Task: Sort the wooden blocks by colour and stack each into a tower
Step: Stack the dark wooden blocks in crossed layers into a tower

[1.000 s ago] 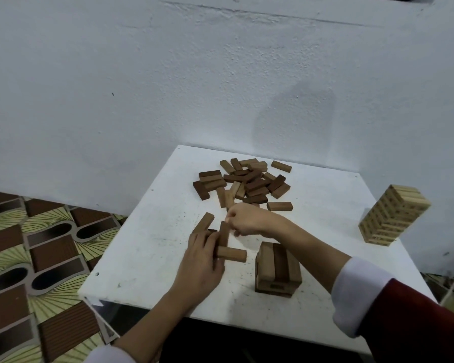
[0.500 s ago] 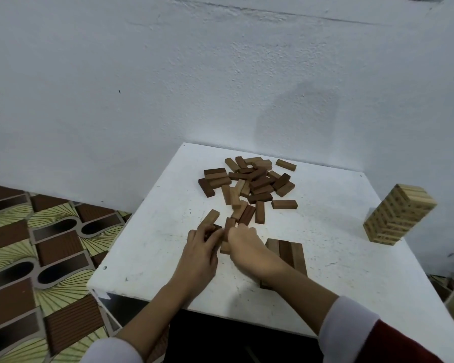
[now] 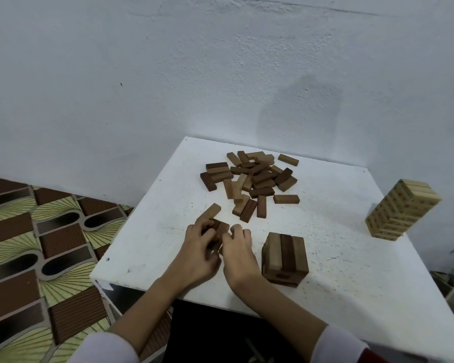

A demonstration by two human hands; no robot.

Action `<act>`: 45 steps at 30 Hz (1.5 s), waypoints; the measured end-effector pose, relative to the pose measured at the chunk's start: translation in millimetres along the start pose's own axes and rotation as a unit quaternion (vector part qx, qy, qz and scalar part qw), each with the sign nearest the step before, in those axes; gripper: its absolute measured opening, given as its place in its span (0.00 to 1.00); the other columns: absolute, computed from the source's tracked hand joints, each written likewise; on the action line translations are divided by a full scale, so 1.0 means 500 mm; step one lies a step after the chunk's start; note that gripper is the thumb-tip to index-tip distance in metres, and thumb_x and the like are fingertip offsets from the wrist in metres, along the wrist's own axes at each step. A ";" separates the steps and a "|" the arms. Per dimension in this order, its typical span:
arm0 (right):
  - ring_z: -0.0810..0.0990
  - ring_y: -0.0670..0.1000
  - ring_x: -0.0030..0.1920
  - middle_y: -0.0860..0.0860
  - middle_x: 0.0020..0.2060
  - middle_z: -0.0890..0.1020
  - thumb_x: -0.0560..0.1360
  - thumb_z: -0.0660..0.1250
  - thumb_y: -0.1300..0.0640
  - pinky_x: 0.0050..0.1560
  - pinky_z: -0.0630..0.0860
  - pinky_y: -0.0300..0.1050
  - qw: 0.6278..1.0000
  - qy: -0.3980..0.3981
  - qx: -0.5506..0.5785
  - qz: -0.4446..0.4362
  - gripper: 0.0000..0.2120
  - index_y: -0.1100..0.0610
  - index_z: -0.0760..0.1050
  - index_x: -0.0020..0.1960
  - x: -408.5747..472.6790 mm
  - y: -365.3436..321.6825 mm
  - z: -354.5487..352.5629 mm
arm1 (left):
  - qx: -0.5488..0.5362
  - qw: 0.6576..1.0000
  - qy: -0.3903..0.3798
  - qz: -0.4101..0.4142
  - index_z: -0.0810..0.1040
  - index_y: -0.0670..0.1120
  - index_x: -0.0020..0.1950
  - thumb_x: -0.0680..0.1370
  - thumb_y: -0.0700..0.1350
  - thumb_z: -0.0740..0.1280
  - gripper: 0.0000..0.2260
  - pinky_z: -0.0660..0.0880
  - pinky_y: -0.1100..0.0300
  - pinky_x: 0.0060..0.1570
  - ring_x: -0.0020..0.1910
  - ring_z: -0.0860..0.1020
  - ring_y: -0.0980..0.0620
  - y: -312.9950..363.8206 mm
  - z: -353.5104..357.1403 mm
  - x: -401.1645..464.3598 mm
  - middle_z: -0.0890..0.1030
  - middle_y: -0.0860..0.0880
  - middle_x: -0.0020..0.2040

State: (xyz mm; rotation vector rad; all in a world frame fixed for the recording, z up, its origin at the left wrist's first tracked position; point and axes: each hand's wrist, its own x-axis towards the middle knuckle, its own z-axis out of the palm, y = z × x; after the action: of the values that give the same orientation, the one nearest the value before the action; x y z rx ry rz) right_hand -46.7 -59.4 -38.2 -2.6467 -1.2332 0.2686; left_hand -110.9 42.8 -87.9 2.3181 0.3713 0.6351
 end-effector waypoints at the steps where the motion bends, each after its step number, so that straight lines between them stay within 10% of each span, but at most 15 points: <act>1: 0.60 0.54 0.65 0.56 0.67 0.59 0.72 0.61 0.70 0.63 0.68 0.47 1.000 0.012 0.020 -0.001 0.23 0.58 0.64 0.65 -0.001 0.002 0.004 | -0.016 1.000 -0.009 -0.004 0.71 0.52 0.45 0.69 0.40 0.65 0.09 0.64 0.71 0.58 0.63 0.64 0.56 0.002 -0.005 -0.001 0.64 0.54 0.67; 11: 0.47 0.50 0.74 0.52 0.75 0.50 0.75 0.56 0.73 0.73 0.50 0.39 0.974 0.072 0.208 0.062 0.32 0.57 0.50 0.75 -0.007 0.017 0.050 | 0.022 0.998 -0.031 -0.049 0.74 0.49 0.53 0.62 0.65 0.65 0.27 0.61 0.68 0.53 0.56 0.60 0.57 -0.003 -0.013 0.002 0.65 0.53 0.58; 18: 0.63 0.50 0.65 0.51 0.60 0.65 0.73 0.57 0.72 0.66 0.56 0.34 0.943 0.122 0.308 0.029 0.27 0.61 0.59 0.71 -0.028 0.028 0.066 | -0.042 0.995 -0.080 -0.034 0.72 0.54 0.55 0.61 0.45 0.67 0.23 0.64 0.70 0.53 0.58 0.66 0.62 -0.016 -0.035 0.017 0.72 0.58 0.57; 25: 0.69 0.47 0.60 0.46 0.54 0.67 0.74 0.62 0.69 0.53 0.59 0.18 0.923 0.146 0.355 0.032 0.25 0.59 0.63 0.69 -0.030 0.039 0.075 | -0.082 0.993 -0.067 -0.046 0.67 0.56 0.68 0.62 0.50 0.76 0.36 0.67 0.68 0.59 0.61 0.69 0.60 -0.028 -0.030 0.016 0.74 0.56 0.60; 45: 0.73 0.49 0.55 0.48 0.53 0.71 0.73 0.66 0.68 0.51 0.63 0.19 0.921 0.152 0.358 0.014 0.23 0.61 0.67 0.66 -0.038 0.042 0.073 | -0.117 0.988 -0.088 -0.053 0.61 0.65 0.68 0.64 0.44 0.75 0.39 0.70 0.67 0.60 0.62 0.72 0.59 -0.024 -0.042 0.014 0.75 0.56 0.61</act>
State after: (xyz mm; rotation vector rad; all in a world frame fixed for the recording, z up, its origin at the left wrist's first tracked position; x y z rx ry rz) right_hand -52.4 -83.0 -77.1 -1.9736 -0.7918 0.2415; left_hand -117.4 65.9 -80.6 2.0958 0.3170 0.3967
